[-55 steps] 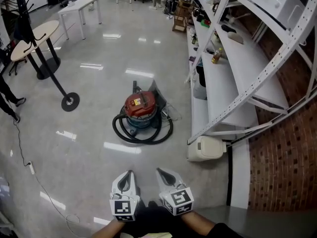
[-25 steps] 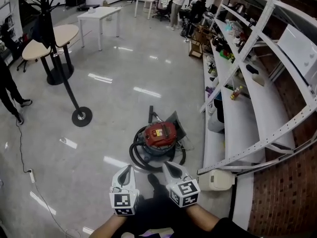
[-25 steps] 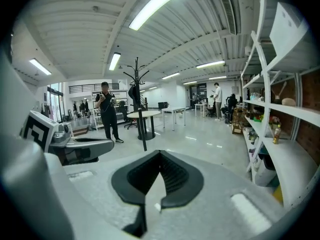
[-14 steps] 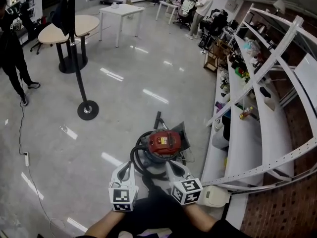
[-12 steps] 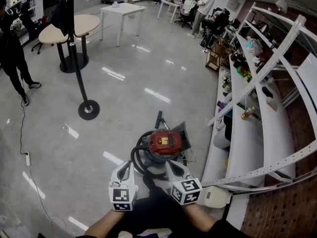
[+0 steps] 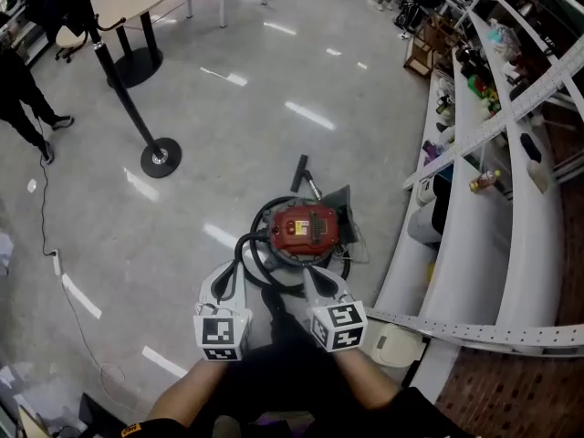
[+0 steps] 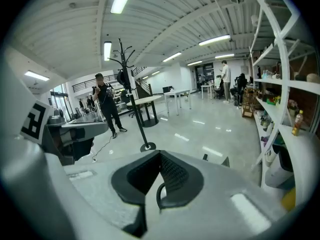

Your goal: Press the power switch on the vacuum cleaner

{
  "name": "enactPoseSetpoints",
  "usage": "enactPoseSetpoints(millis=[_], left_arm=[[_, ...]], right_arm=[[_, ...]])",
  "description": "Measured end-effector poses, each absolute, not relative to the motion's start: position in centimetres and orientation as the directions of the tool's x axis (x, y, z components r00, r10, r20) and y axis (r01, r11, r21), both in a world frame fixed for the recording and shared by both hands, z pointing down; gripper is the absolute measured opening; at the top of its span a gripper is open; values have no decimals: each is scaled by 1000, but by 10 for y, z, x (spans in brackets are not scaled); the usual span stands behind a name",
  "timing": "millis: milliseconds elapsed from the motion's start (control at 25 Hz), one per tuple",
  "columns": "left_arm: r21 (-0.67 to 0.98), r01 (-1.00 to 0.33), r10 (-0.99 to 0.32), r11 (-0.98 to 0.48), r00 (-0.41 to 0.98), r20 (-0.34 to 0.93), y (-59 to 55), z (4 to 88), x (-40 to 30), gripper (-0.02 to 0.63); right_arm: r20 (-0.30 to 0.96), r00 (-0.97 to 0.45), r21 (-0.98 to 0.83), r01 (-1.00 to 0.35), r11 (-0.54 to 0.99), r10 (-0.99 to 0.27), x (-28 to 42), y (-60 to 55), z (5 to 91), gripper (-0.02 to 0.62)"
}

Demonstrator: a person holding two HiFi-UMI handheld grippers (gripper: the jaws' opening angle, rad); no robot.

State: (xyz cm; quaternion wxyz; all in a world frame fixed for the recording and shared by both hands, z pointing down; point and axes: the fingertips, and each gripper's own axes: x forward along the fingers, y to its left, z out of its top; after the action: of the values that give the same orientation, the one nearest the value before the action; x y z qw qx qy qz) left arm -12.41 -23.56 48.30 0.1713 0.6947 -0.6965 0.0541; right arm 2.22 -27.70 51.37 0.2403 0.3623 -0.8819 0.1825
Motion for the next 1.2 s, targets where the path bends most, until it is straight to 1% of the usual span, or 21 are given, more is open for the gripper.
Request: enactPoseSetpoints(millis=[240, 360, 600, 880, 1200], left_arm=[[154, -986, -919, 71, -5, 395, -291, 539, -94, 17], [150, -984, -908, 91, -20, 420, -323, 559, -92, 17], [152, -979, -847, 134, -34, 530, -353, 629, -95, 15], [123, -988, -796, 91, 2, 606, -374, 707, -91, 15], [130, -989, -742, 68, 37, 669, -383, 773, -82, 15]], right_arm=[[650, -610, -193, -710, 678, -453, 42, -332, 587, -8], [678, -603, -207, -707, 676, -422, 39, -368, 612, -8], [777, -556, -242, -697, 675, -295, 32, -399, 689, -8], [846, -498, -260, -698, 667, -192, 21, -419, 774, -8], [886, -446, -259, -698, 667, -123, 11, -433, 845, -8]])
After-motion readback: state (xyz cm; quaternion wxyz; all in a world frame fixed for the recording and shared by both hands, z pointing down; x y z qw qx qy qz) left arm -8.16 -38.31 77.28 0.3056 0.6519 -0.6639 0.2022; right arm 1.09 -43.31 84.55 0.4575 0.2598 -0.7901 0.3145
